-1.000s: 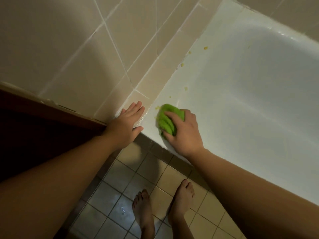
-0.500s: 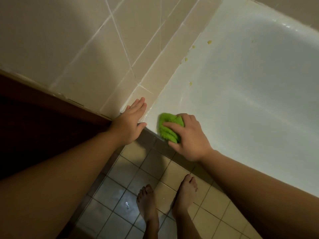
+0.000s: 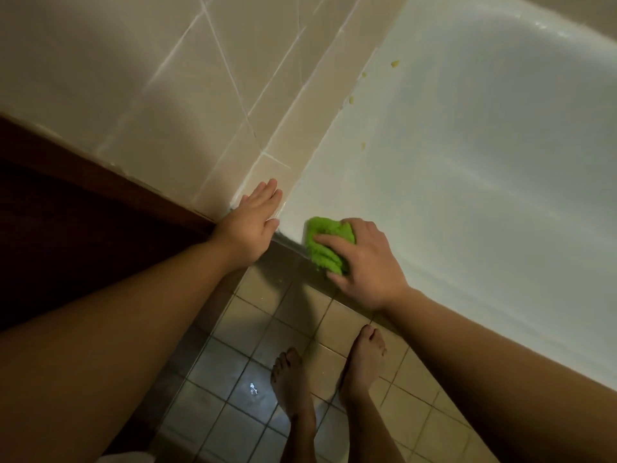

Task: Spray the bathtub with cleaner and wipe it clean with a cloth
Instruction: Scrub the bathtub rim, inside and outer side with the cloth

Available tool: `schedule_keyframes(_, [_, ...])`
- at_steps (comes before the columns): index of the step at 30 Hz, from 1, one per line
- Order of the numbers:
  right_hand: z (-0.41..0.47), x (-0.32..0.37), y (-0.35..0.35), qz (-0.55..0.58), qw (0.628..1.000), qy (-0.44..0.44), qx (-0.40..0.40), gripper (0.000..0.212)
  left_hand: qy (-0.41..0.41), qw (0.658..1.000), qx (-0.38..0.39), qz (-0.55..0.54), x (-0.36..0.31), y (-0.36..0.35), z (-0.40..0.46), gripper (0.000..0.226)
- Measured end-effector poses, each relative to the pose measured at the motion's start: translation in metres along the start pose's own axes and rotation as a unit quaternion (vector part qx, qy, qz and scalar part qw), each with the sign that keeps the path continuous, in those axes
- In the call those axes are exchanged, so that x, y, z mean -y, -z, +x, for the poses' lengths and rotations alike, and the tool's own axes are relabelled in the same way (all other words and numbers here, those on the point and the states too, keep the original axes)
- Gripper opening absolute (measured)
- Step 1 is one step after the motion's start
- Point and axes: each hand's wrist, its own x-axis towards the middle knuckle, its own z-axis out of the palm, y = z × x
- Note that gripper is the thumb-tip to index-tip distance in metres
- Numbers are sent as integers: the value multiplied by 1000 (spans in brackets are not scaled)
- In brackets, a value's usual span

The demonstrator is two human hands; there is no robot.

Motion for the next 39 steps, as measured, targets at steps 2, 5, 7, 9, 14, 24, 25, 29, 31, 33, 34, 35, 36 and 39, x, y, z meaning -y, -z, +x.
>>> schedule_keyframes(2, [15,-7,5,-8,997,-64,-30,61,-2,1000,0,3,1,-1,0,58])
schedule_keyframes(5, [58,-1,2,-2,989,-133,-70,59,-10,1000,-11,-5,0,-2,1,56])
schedule_keyframes(7, [70,10,-5,-8,990,-118,-74,60,-8,1000,-21,-14,-2,-3,1,53])
schedule_keyframes(9, [58,17,-10,-9,997,-64,-50,65,-4,1000,-25,-17,-3,-4,4,52])
schedule_keyframes(14, [-7,-5,-8,9,1000,-14,-27,65,3,1000,-5,5,-3,-2,6,56])
schedule_keyframes(24, [35,9,-13,14,996,-55,-69,64,-7,1000,-6,9,-2,-2,10,62])
schedule_keyframes(25, [22,8,-14,14,998,-27,-56,65,-7,1000,-3,8,-2,-1,10,62])
schedule_keyframes(29, [-20,-12,-5,22,999,-26,-36,65,-1,1000,12,15,-4,1,11,64])
schedule_keyframes(31, [-16,-15,-1,25,995,-83,-49,68,-1,1000,14,23,-4,2,11,64])
schedule_keyframes(33, [4,-10,-4,30,987,-141,-76,67,-3,1000,15,27,-5,1,13,64])
schedule_keyframes(34, [15,-3,-7,31,983,-157,-85,65,-3,999,14,29,-5,1,13,64])
schedule_keyframes(35, [23,3,-11,29,983,-158,-88,65,-2,999,14,30,-5,1,13,64])
schedule_keyframes(36, [26,10,-14,26,986,-144,-83,65,-1,999,14,30,-5,1,13,65])
schedule_keyframes(39, [5,14,-15,9,998,-49,-46,65,3,999,22,33,-7,3,13,65])
